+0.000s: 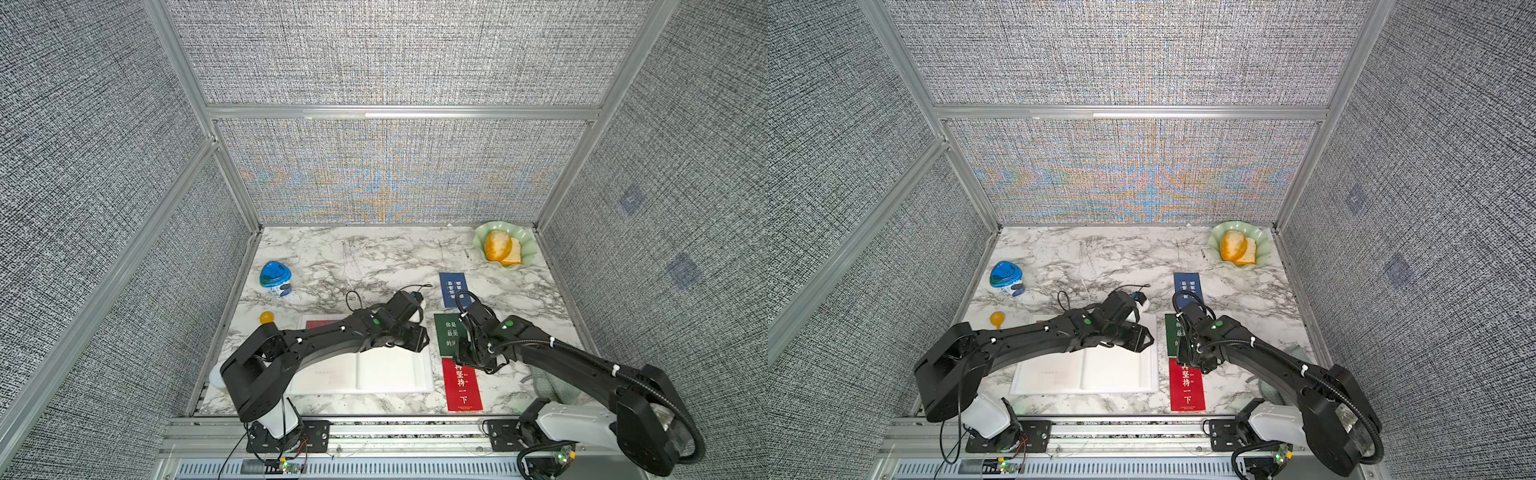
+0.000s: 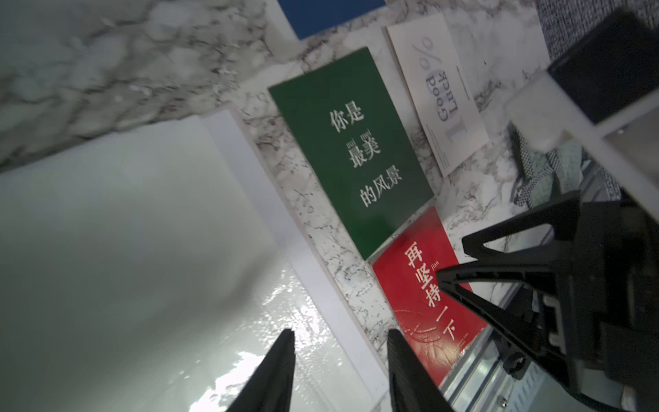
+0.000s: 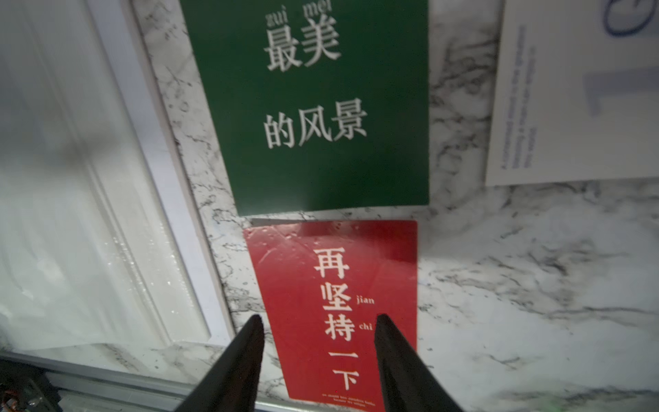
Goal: Place the photos into the photo albums
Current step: Pick up the photo at the center of the board.
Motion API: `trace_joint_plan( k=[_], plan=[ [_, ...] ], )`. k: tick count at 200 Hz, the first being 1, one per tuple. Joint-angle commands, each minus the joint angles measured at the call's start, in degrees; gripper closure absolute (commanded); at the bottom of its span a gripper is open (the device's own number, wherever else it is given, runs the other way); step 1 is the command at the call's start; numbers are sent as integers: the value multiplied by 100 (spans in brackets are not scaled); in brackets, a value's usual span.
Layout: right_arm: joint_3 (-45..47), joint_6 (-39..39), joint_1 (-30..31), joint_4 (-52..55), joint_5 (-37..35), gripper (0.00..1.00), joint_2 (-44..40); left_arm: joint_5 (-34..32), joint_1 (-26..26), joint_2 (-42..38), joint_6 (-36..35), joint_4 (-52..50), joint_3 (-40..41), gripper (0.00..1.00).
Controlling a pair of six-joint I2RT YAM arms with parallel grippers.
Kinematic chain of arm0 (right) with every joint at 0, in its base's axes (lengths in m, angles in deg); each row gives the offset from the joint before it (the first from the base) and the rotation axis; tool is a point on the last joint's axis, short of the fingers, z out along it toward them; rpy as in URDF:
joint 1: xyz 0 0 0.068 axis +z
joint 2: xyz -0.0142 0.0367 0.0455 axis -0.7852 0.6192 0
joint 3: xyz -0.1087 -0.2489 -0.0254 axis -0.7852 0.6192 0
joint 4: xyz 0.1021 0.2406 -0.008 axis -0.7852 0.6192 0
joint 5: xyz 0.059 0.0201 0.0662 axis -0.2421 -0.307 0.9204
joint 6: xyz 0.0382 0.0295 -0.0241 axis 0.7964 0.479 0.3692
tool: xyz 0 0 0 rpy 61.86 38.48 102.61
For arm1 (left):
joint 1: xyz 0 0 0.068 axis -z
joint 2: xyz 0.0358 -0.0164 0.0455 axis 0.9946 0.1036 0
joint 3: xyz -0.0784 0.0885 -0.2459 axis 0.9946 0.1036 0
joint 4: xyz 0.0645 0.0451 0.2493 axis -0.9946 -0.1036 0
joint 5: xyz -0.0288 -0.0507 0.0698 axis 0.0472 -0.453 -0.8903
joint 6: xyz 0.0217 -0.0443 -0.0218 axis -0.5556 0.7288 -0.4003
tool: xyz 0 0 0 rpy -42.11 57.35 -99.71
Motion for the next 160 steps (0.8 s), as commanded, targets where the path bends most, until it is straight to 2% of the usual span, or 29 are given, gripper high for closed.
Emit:
trace_joint_plan(
  k=[1,32,130,160],
  plan=[
    [133,216,-2,456,-232,41,-159,159,187,240,-121,15,-205,56],
    [343,255,-3,596,-256,38,-285,86,477,665,-258,-276,-598,58],
    [862,313,75,230,11,36,-378,627,587,1273,-272,-153,-741,63],
    [914,363,142,85,46,36,-235,554,630,1386,-298,-230,-843,64]
  ],
)
